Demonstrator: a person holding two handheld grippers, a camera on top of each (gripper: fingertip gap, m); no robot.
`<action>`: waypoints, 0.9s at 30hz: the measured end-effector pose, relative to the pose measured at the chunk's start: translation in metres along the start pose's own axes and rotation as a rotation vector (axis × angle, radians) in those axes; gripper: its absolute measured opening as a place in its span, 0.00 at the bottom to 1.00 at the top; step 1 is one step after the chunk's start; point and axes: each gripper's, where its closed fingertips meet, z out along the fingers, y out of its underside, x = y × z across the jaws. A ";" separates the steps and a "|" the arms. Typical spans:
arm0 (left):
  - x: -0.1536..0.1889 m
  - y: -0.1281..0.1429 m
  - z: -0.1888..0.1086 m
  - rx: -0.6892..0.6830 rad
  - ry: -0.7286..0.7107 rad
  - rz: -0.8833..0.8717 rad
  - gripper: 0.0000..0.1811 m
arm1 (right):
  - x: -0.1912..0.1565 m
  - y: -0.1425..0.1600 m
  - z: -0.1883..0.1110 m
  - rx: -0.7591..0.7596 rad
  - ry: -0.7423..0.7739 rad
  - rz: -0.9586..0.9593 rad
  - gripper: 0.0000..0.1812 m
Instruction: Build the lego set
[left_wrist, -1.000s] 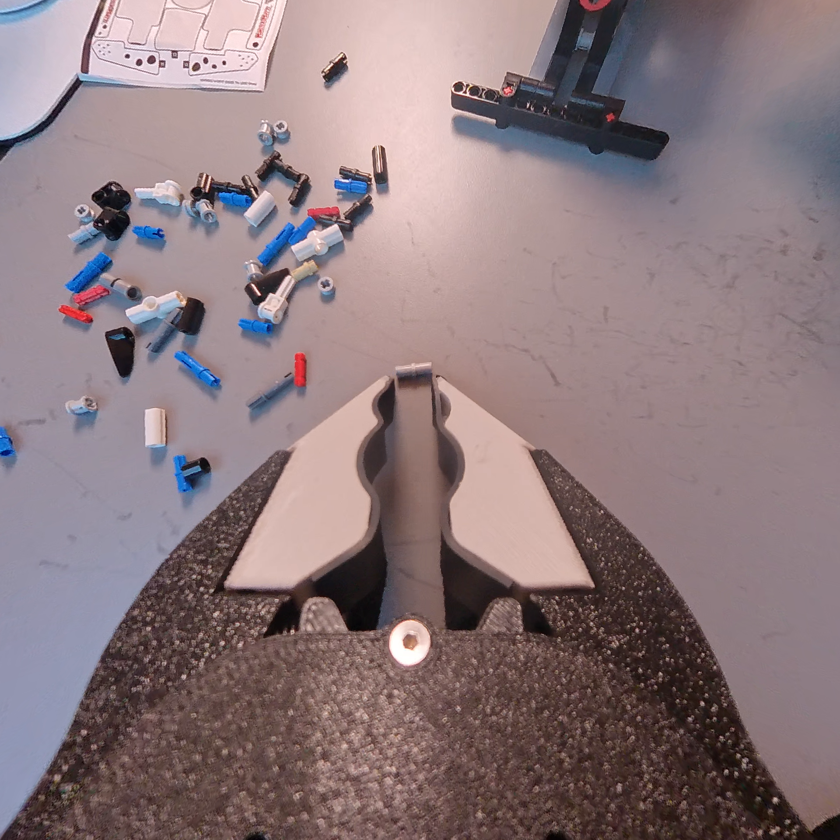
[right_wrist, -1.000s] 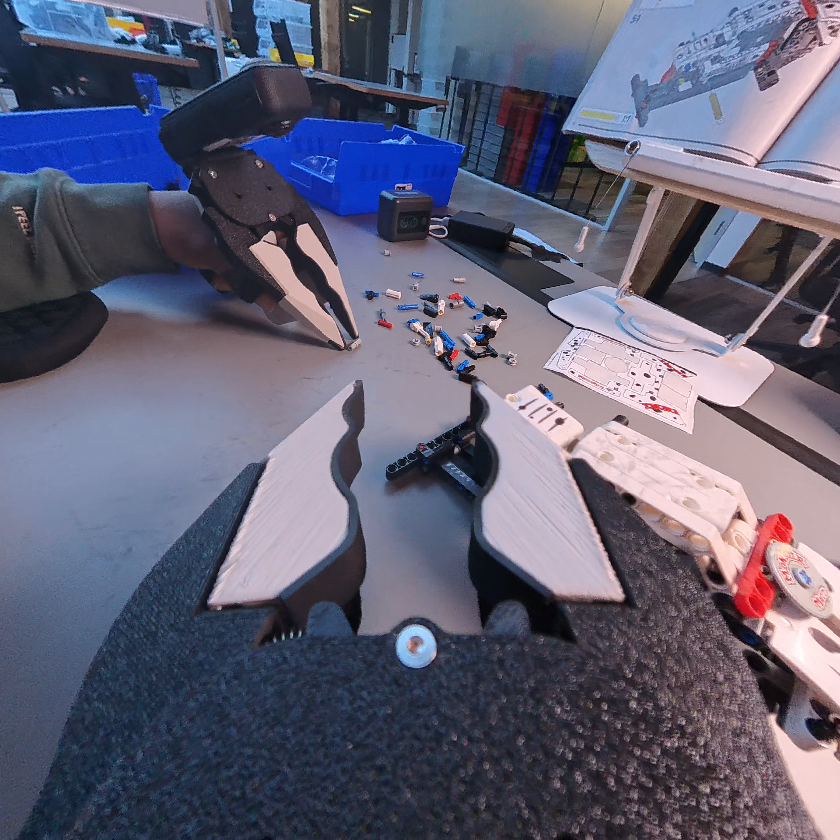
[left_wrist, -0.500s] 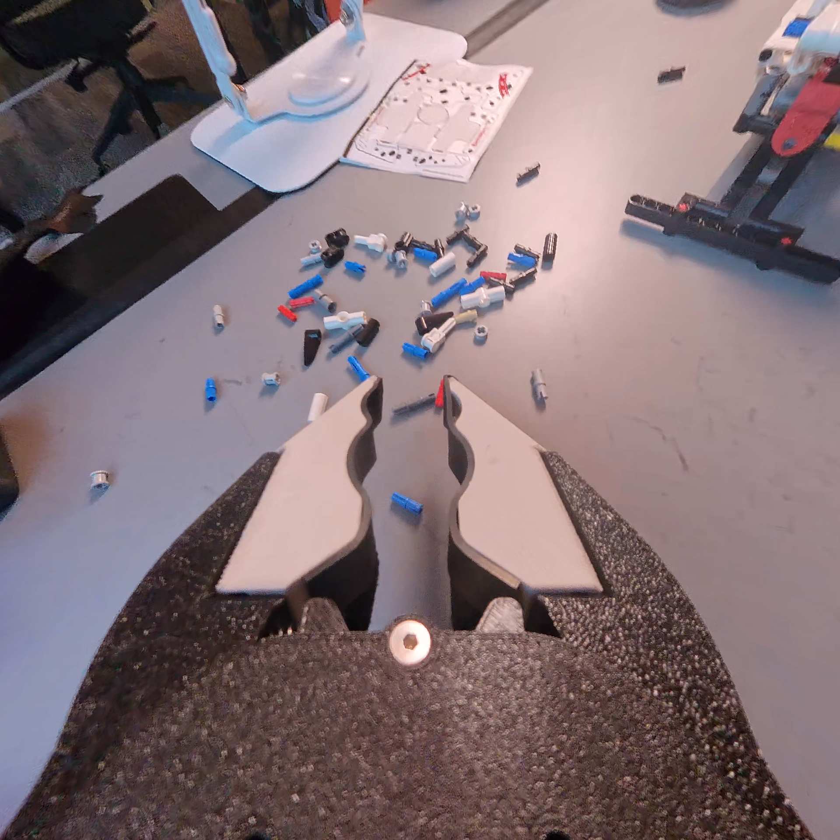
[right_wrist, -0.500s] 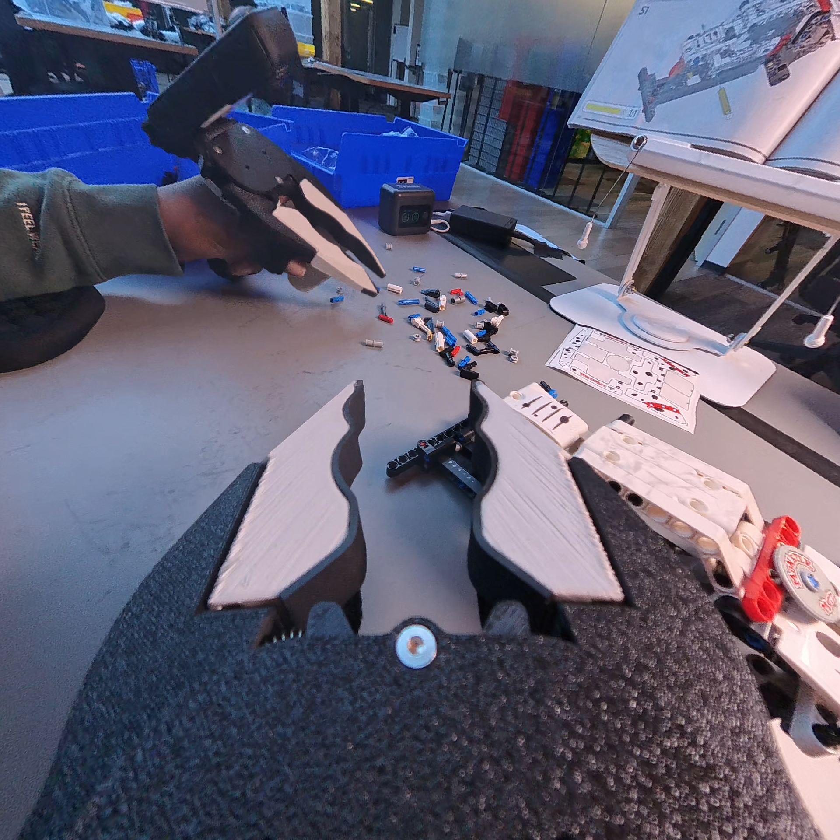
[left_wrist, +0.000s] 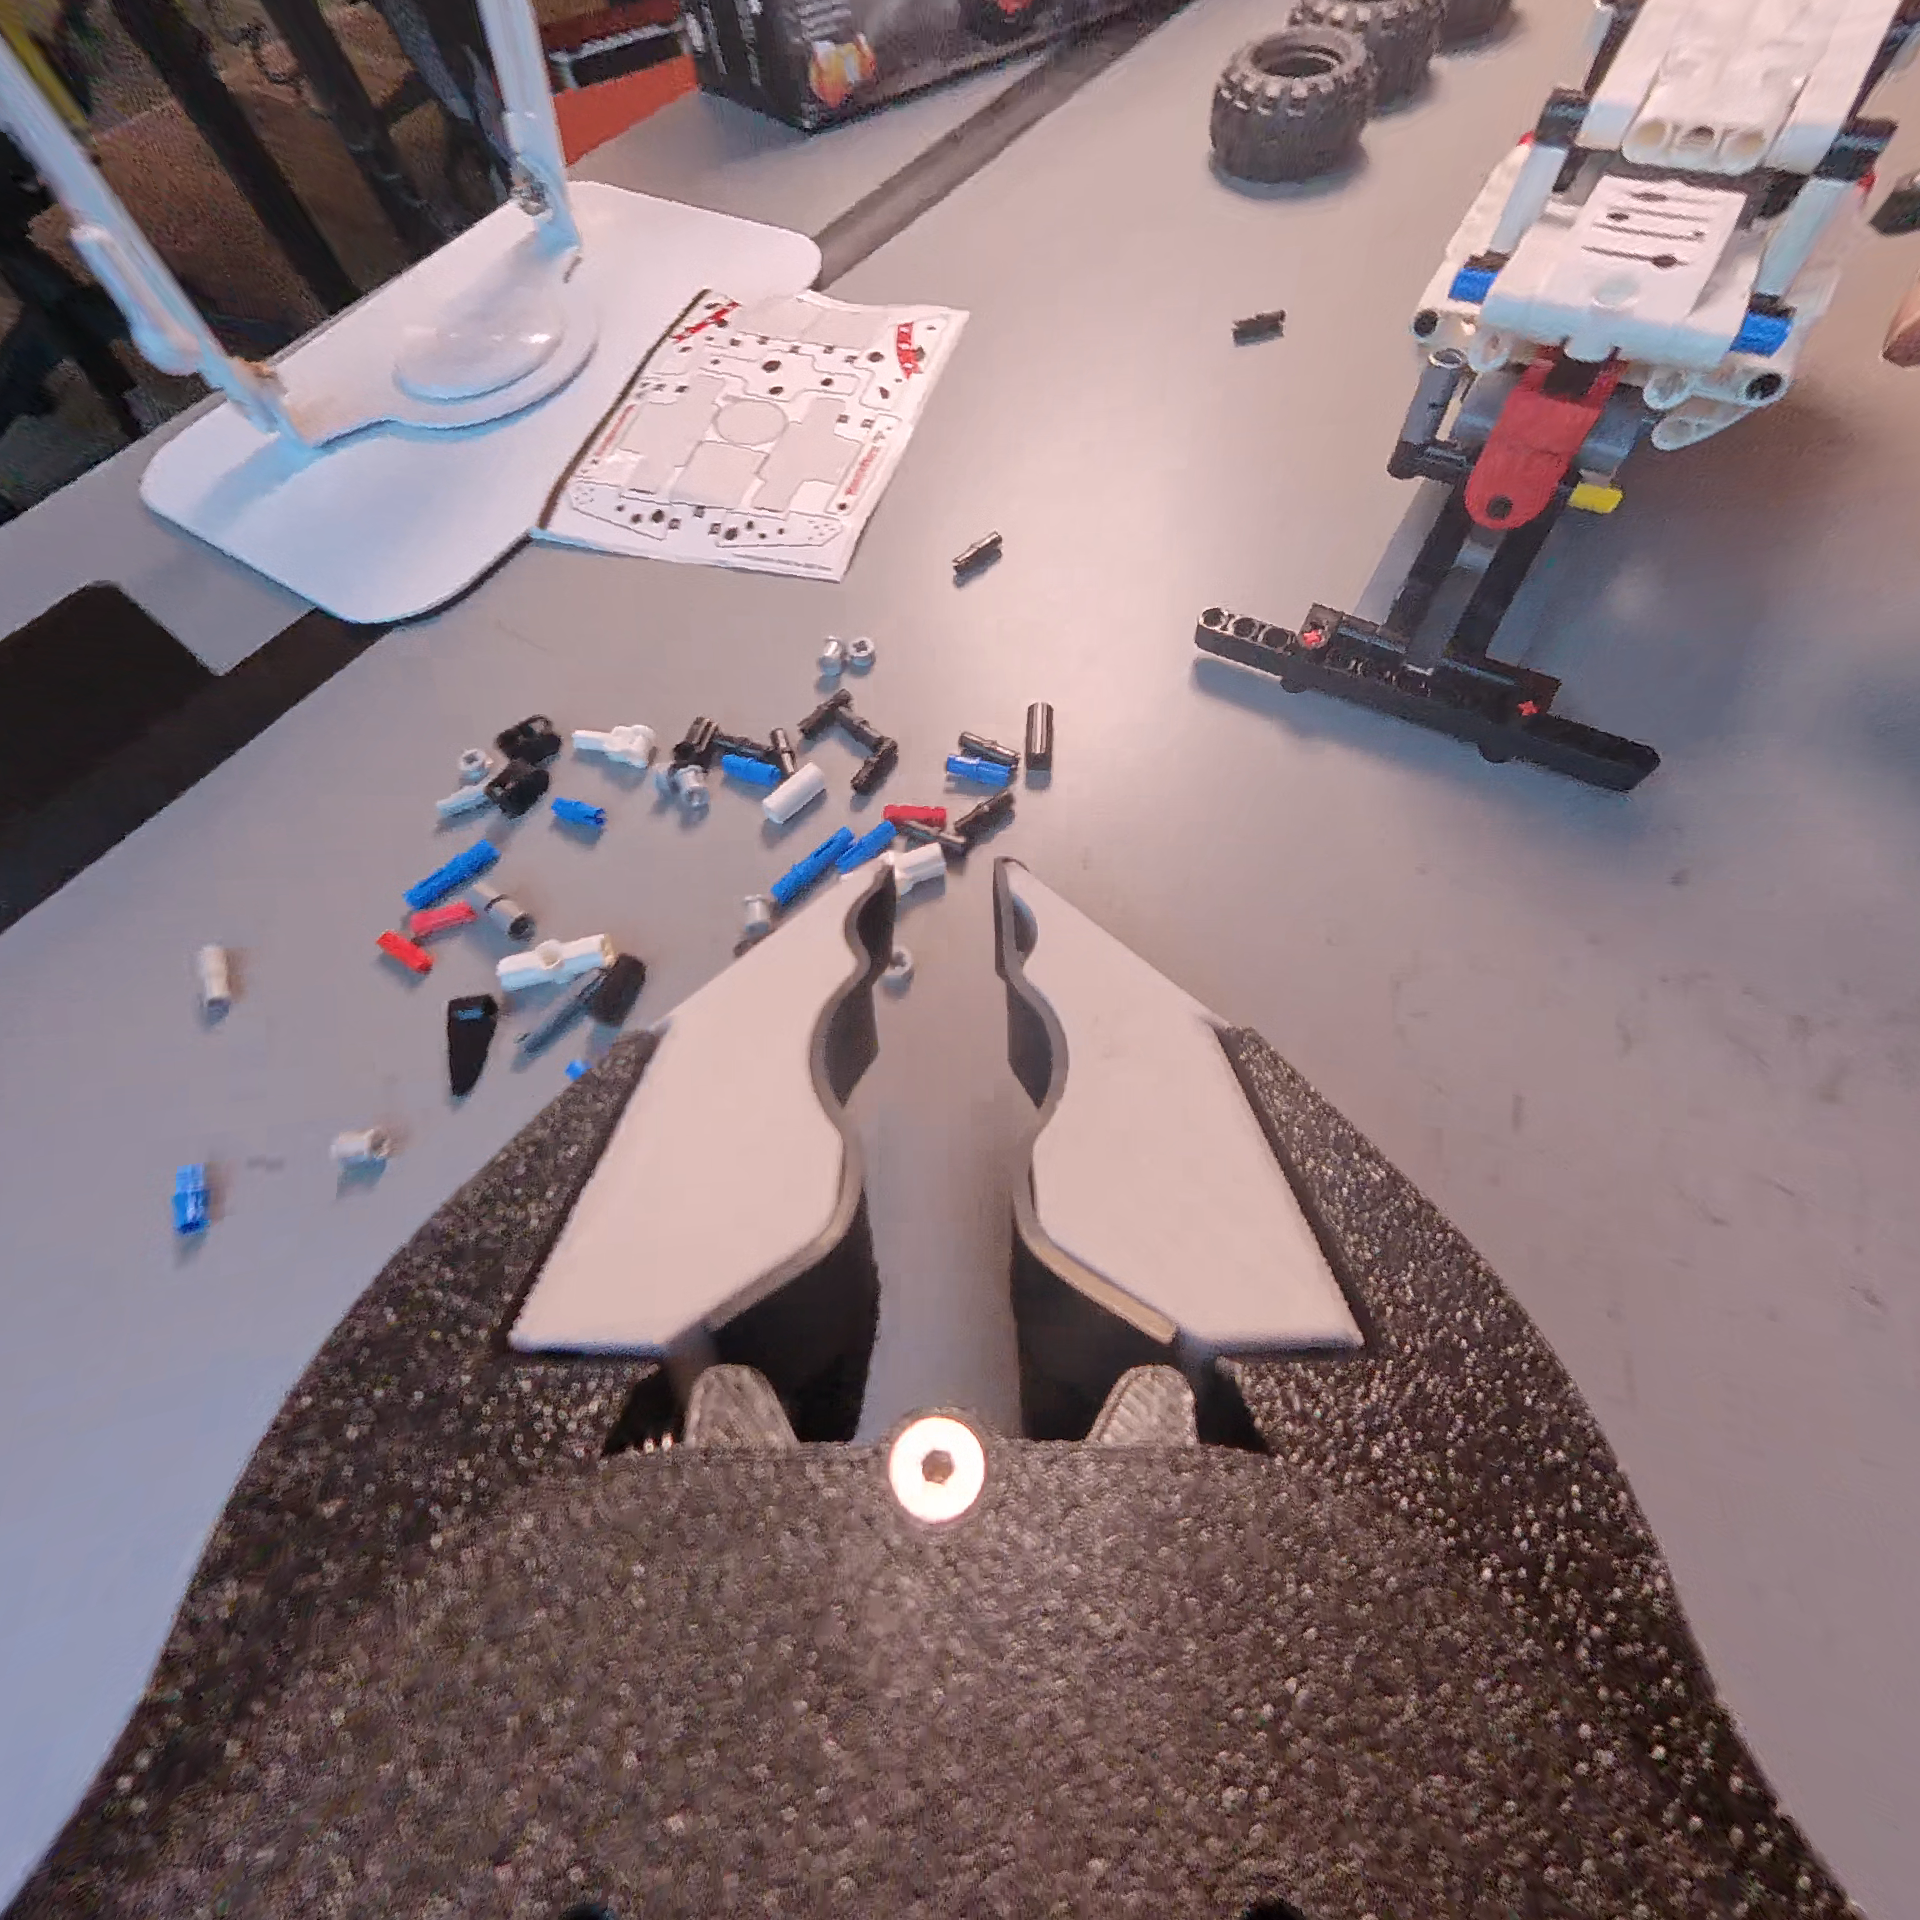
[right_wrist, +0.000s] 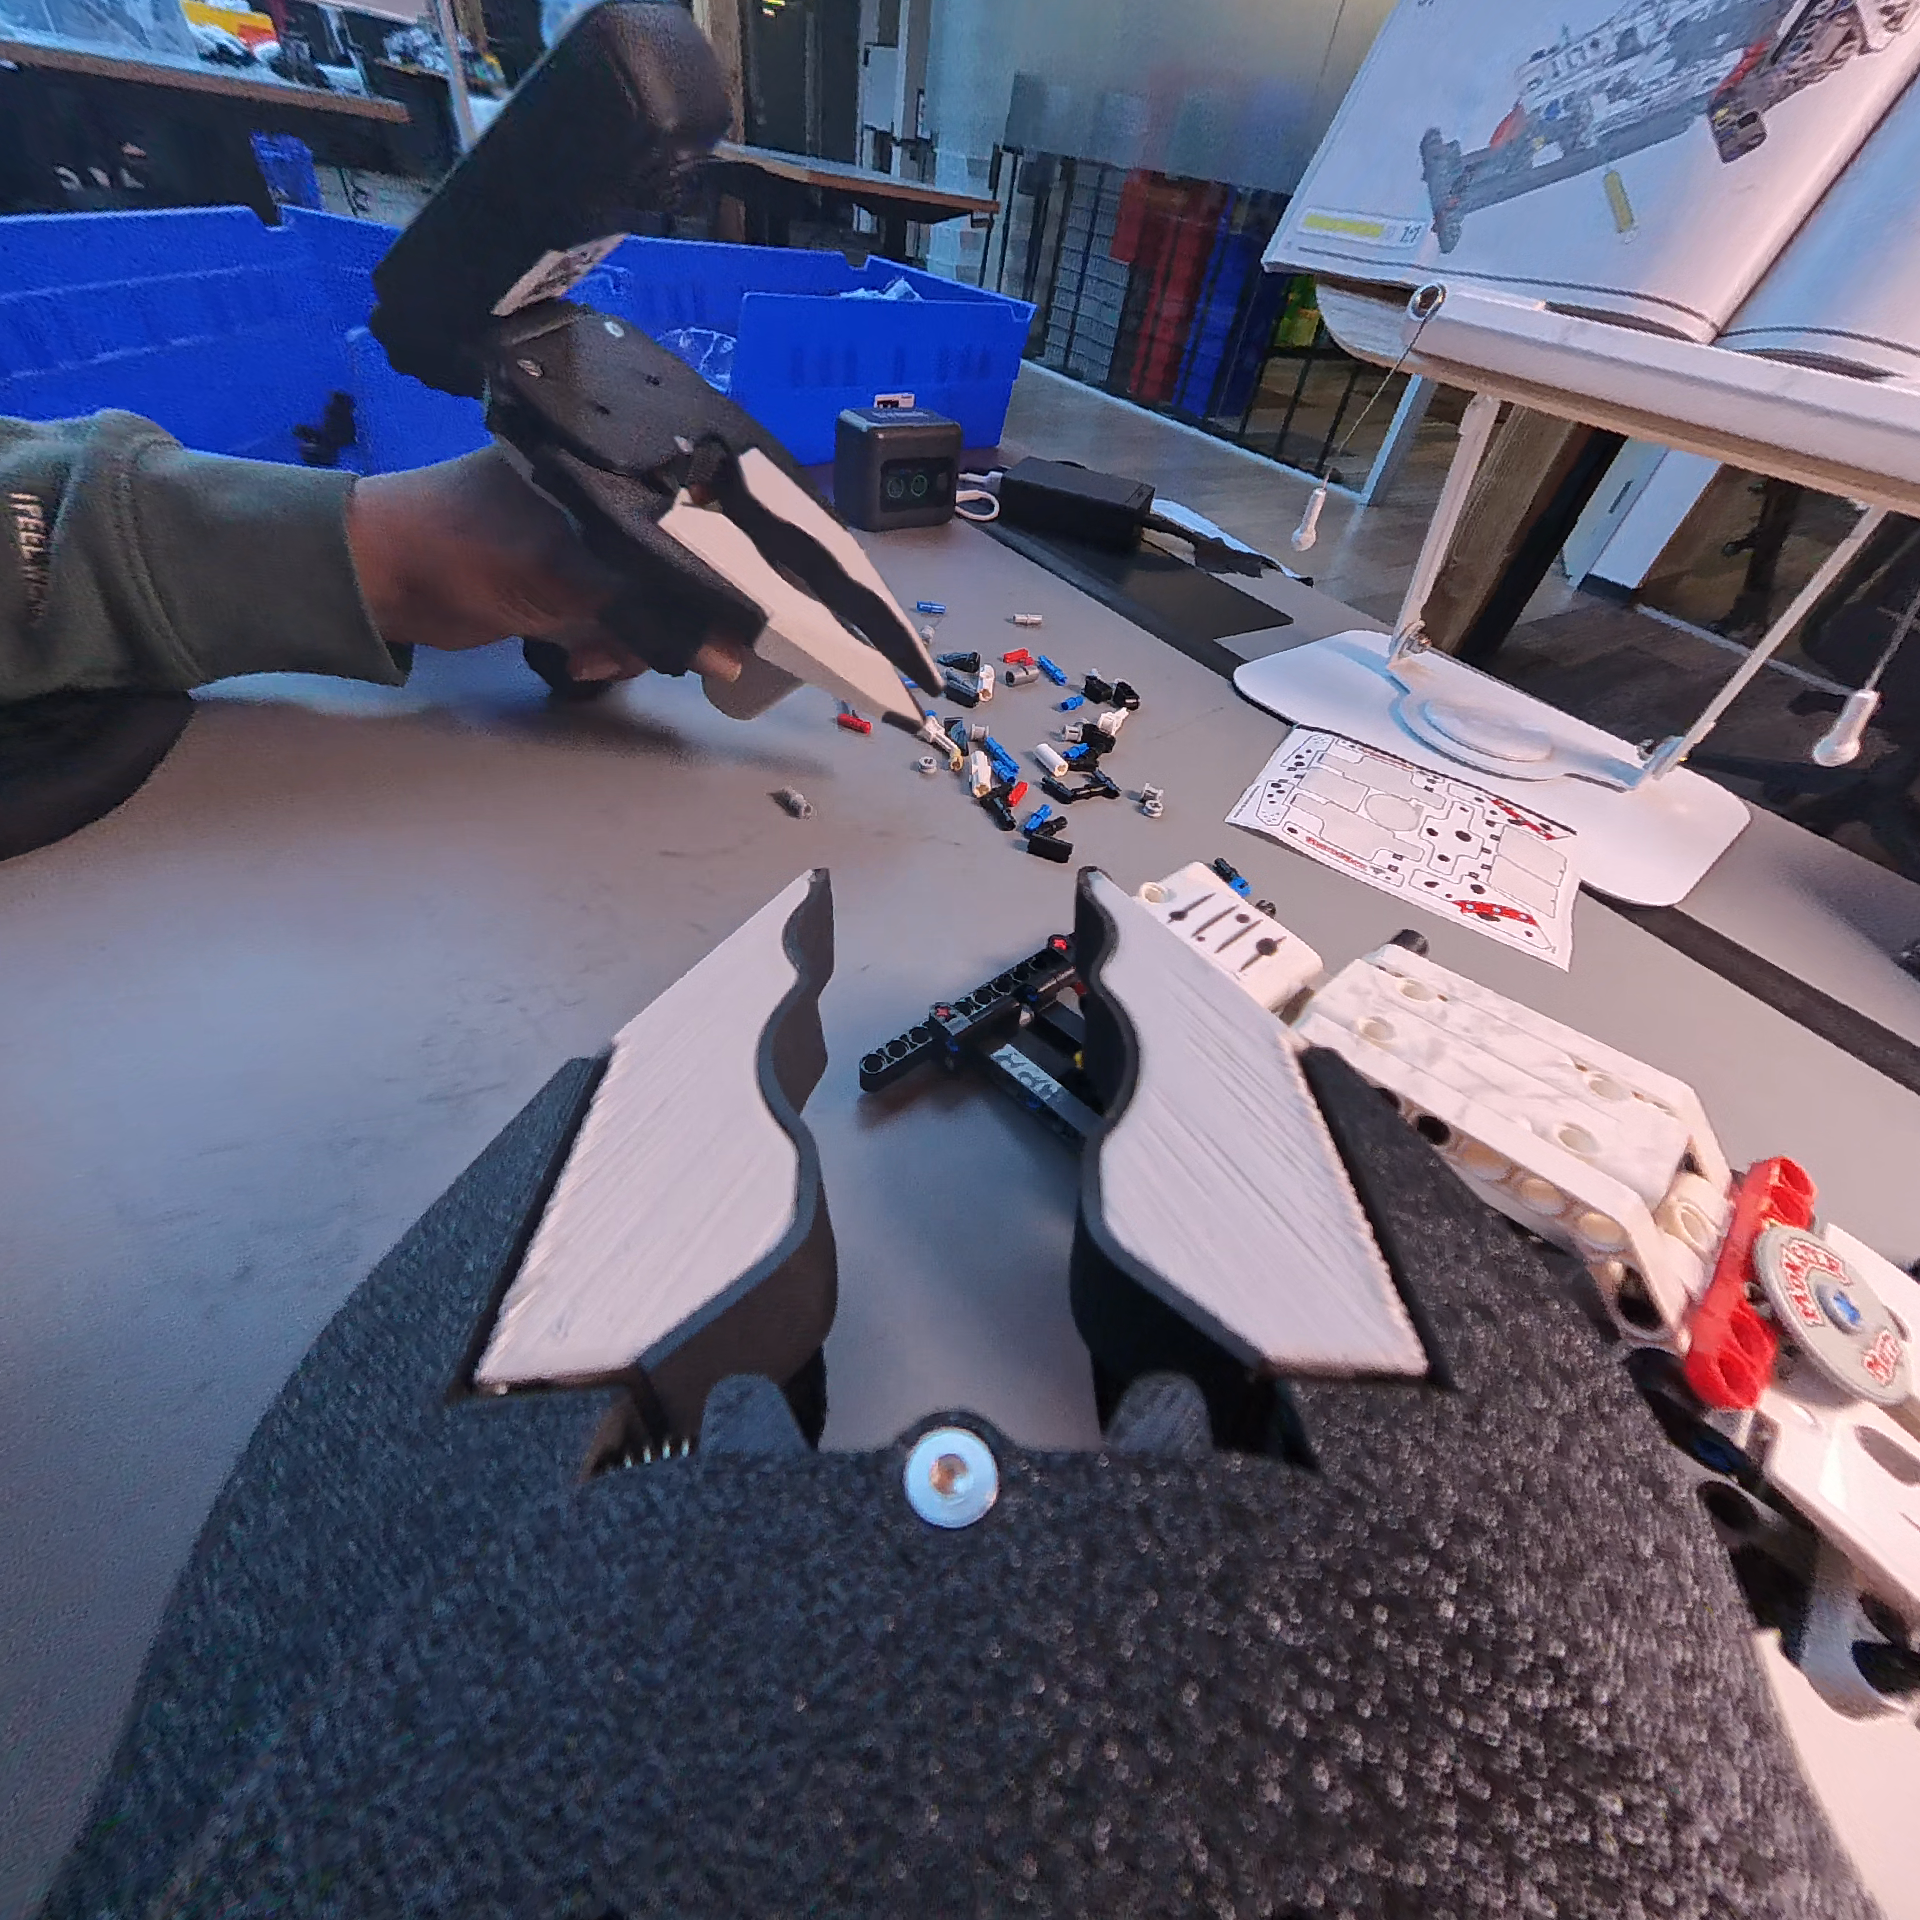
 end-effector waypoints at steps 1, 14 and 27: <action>0.005 -0.001 0.007 -0.020 0.028 0.025 0.09 | -0.001 0.000 0.000 -0.002 -0.002 -0.005 0.26; 0.012 0.009 0.044 -0.184 0.140 0.173 0.03 | -0.004 0.003 -0.001 -0.018 -0.019 -0.046 0.24; 0.075 -0.006 -0.016 -0.118 0.421 0.130 0.02 | -0.003 0.001 -0.005 -0.019 -0.002 -0.095 0.24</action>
